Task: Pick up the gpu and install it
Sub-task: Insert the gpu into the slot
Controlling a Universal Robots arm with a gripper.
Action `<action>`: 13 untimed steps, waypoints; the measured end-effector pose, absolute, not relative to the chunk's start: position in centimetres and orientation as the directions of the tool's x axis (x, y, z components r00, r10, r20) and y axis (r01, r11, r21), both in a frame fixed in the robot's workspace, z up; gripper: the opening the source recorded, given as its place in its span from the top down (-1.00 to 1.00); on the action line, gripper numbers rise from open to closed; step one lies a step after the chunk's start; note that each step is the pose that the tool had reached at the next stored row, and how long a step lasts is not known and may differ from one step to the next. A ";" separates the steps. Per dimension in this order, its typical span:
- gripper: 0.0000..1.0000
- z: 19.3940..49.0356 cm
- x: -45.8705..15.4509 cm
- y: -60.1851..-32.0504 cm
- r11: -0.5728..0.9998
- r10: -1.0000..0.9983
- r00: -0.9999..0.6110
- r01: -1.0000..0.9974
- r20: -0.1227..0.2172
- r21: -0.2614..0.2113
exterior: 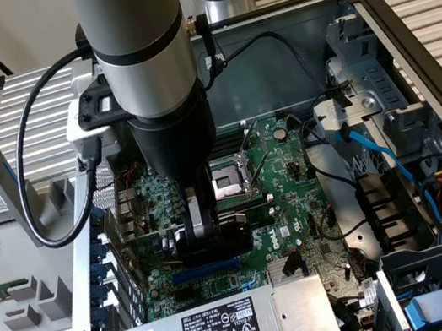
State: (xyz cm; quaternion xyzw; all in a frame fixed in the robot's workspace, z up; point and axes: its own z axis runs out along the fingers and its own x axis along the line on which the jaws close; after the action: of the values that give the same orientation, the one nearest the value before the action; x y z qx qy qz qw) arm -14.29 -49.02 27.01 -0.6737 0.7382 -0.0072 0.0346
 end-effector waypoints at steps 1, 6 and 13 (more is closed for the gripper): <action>0.47 27.0 -14.3 -49.0 0.094 -0.995 -0.091 -0.994 -0.041 -0.057; 0.47 27.0 -14.3 -49.0 0.101 -0.994 -0.098 -0.993 -0.041 -0.057; 0.47 27.0 -14.3 -49.0 0.108 -0.994 -0.105 -0.993 -0.041 -0.057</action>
State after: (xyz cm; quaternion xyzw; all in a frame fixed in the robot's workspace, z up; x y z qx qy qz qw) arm -14.32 -48.98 27.01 -0.6679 0.7434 -0.0075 0.0346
